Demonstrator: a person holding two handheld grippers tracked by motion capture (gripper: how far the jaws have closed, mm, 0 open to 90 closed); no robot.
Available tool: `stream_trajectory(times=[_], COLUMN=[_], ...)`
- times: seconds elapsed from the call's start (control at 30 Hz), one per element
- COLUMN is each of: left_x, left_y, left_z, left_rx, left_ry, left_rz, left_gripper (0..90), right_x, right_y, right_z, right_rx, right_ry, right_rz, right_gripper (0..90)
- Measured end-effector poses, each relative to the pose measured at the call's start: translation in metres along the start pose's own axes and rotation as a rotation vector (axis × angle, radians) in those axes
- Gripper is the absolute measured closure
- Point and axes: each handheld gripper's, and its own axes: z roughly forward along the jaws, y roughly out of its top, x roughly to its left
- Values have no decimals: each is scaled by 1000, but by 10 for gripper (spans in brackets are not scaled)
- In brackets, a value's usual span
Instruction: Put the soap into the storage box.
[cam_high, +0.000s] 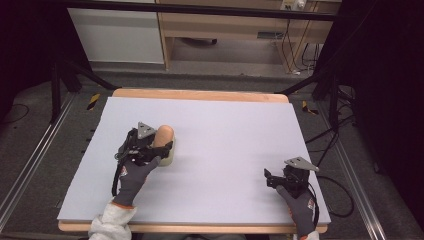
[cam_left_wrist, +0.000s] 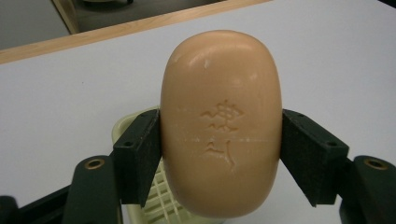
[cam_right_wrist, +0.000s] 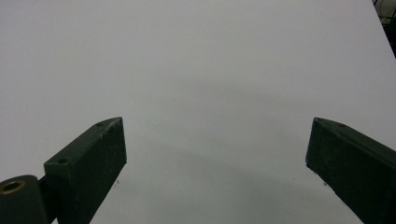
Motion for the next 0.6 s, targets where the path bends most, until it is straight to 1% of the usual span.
stream_trajectory(times=[0.07,0.23,0.27,0.43,0.6], left_x=[1,4,5,11,17], left_y=[0,-1,-2,-4,-10], left_z=[6,14,17,22,31], left_rx=[11,28,26,38,66], left_ry=[11,17,23,28,35], left_rz=[3,2,-5,-16,-33], left_gripper=[318,318,319,318,319], right_x=[0,0,0,0,1], right_y=[0,0,0,0,0], right_z=[0,0,0,0,0], right_rx=[-1,-1,-1,-2,0], right_ry=[-1,1,1,2,3], right_rz=[3,2,0,-2,-1], right_gripper=[54,54,54,54,54])
